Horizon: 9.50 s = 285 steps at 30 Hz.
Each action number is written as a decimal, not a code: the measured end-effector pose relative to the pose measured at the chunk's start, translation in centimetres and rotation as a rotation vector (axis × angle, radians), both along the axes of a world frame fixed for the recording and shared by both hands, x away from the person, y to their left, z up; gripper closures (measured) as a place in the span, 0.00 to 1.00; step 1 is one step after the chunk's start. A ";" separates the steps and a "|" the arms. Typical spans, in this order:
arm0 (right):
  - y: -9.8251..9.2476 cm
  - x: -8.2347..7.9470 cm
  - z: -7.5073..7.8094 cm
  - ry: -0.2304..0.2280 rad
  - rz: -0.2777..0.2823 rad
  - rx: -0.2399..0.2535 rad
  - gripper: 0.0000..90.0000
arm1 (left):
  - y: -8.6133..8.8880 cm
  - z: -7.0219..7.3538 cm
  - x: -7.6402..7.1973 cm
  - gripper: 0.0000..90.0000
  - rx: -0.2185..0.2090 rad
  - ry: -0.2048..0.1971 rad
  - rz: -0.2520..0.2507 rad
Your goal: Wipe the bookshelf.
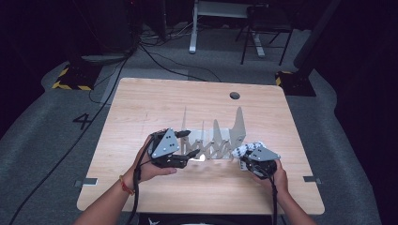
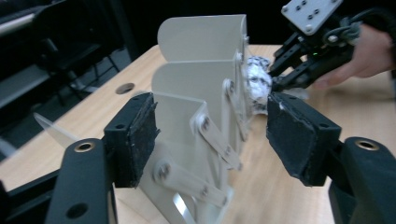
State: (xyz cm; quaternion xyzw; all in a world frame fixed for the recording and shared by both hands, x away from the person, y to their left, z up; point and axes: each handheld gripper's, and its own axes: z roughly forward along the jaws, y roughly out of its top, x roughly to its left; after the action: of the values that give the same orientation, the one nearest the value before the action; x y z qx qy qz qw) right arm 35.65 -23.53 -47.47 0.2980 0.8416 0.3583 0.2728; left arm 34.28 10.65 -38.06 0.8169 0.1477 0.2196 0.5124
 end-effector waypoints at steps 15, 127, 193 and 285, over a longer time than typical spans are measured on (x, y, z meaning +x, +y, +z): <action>0.9 -0.1 -1.6 0.043 0.014 -0.034 0.90 | -2.4 -0.8 2.4 0.53 0.035 0.100 -0.073; 4.2 -3.8 4.6 -0.242 0.164 0.147 0.91 | -4.6 -1.2 -0.3 0.92 -0.011 0.156 -0.074; 3.5 -0.9 -0.9 -0.070 0.106 -0.032 0.91 | -4.0 -1.3 0.1 0.87 -0.027 0.140 -0.050; 8.5 -0.4 -1.0 0.001 0.224 -0.027 0.90 | -0.8 -0.2 0.1 0.94 0.049 0.122 -0.045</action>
State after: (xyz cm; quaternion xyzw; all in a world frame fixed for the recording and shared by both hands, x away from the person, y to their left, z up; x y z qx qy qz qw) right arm 35.23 -15.03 -48.52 0.1984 0.8746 0.3750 0.2346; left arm 34.33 9.83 -38.30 0.8442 0.1547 0.1614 0.4872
